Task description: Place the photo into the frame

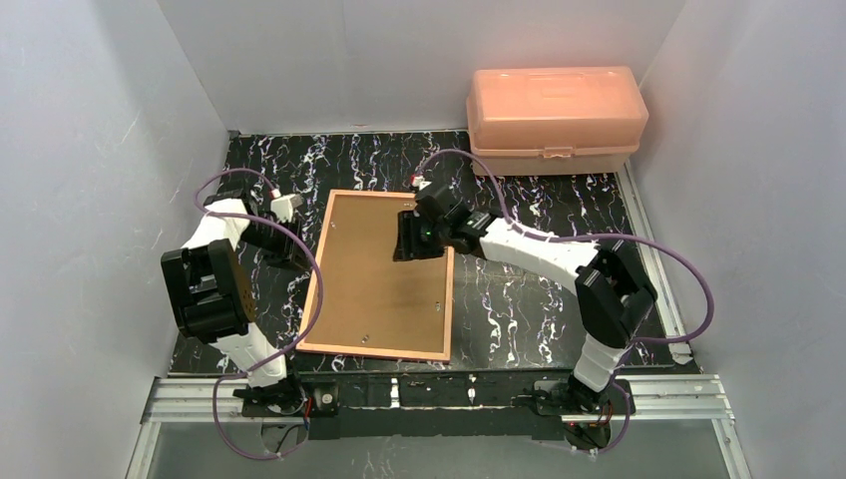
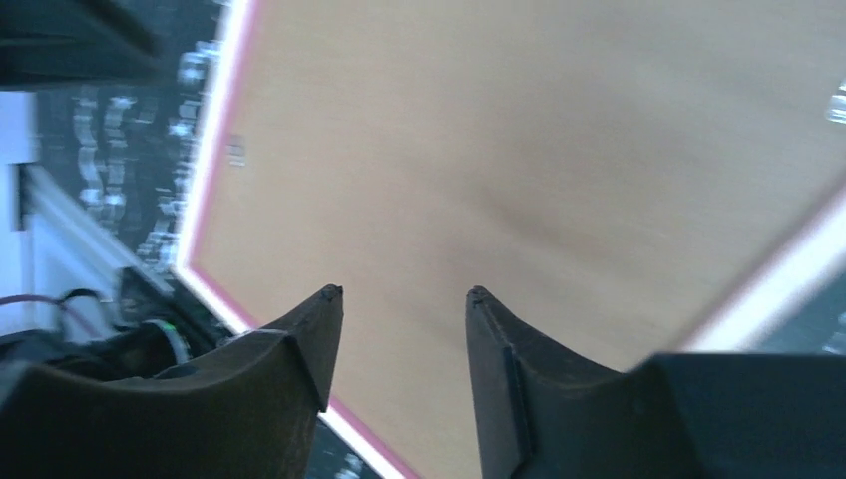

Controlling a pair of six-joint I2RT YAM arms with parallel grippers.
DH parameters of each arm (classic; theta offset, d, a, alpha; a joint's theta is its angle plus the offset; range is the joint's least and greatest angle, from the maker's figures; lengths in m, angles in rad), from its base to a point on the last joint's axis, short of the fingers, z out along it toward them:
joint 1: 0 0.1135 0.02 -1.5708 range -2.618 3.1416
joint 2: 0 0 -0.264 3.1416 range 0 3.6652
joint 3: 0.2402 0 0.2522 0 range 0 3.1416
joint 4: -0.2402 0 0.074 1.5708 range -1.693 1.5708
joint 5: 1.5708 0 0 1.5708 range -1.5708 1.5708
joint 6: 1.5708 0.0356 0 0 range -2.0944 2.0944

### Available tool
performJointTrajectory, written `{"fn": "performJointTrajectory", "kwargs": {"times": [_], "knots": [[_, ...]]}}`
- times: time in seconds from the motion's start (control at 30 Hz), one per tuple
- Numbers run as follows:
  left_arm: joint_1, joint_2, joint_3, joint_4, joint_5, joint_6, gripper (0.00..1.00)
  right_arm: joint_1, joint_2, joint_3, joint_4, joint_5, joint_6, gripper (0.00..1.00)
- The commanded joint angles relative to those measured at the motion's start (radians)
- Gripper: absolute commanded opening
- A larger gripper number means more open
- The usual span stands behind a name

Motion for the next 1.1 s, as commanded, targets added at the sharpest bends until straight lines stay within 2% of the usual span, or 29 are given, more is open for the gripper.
{"fn": "performJointTrajectory", "kwargs": {"times": [0.0, 0.07, 0.2, 0.4, 0.67, 0.93, 1.07], "knots": [[0.009, -0.002, -0.023, -0.065, 0.022, 0.056, 0.31, 0.095, 0.002, -0.009, 0.259, -0.033, 0.08, 0.5], [0.008, 0.005, -0.045, -0.053, 0.026, 0.058, 0.27, 0.134, 0.047, 0.008, 0.325, -0.045, 0.103, 0.46], [0.009, 0.021, -0.081, -0.043, 0.036, 0.071, 0.16, 0.195, 0.125, 0.048, 0.449, -0.061, 0.094, 0.46], [0.009, 0.072, -0.096, -0.008, 0.058, 0.062, 0.1, 0.209, 0.168, 0.046, 0.538, -0.087, 0.064, 0.51], [-0.006, 0.137, -0.084, 0.009, 0.089, 0.051, 0.03, 0.205, 0.068, -0.109, 0.569, -0.041, 0.035, 0.61], [-0.102, 0.165, -0.06, 0.03, 0.092, 0.004, 0.0, 0.184, -0.056, -0.262, 0.579, 0.02, 0.029, 0.73], [-0.143, 0.179, -0.03, 0.043, 0.094, -0.033, 0.0, 0.181, -0.076, -0.286, 0.582, 0.027, 0.016, 0.76]]}}
